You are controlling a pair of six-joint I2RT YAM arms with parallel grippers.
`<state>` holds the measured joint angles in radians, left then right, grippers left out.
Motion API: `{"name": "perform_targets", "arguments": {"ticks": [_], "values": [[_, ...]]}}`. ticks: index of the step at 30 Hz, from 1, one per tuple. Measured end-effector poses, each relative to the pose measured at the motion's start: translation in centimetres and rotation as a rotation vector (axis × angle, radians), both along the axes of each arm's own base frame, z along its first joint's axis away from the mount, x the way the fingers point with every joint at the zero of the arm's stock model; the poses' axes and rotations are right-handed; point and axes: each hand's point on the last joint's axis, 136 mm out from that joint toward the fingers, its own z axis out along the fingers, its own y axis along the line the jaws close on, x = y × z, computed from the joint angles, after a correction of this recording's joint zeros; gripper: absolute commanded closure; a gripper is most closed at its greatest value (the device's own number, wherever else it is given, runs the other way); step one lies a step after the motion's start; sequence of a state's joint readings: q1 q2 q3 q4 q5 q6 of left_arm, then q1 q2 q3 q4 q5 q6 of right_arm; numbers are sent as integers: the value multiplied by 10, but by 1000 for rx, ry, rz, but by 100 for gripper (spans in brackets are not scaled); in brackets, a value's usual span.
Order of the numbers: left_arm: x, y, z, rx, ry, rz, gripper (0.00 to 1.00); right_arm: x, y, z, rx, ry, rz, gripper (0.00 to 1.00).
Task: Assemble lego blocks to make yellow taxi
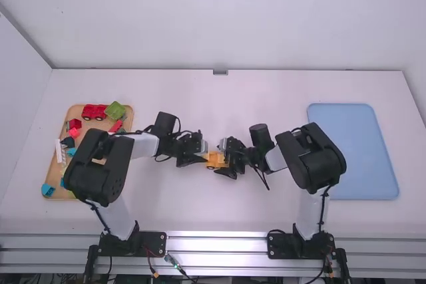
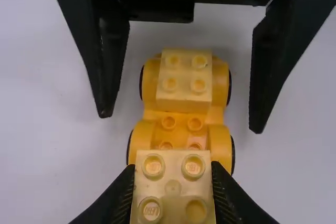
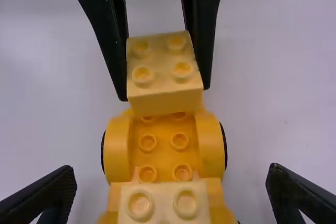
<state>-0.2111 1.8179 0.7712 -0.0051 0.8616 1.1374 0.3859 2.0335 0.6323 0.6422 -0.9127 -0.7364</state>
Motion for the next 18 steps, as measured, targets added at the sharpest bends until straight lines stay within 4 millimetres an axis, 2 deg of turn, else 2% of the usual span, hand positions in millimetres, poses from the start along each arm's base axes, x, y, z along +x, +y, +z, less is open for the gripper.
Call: {"name": "perform_targets", "arguments": {"ticks": [3, 6, 9, 11, 18], "values": [[-2, -3, 0, 0, 9, -3, 85, -1, -2, -1, -2, -2, -4, 6], [-5, -8, 0, 1, 12, -16, 86, -5, -5, -5, -8, 14, -10, 12], [-6, -10, 0, 0, 11, -22, 87, -5, -6, -8, -11, 15, -8, 22], [-5, -10, 1, -1, 9, -20, 87, -8, -6, -13, -8, 27, 2, 25], [0, -12, 4, -15, 2, -6, 89, -3, -6, -12, 47, 41, 33, 36]]}}
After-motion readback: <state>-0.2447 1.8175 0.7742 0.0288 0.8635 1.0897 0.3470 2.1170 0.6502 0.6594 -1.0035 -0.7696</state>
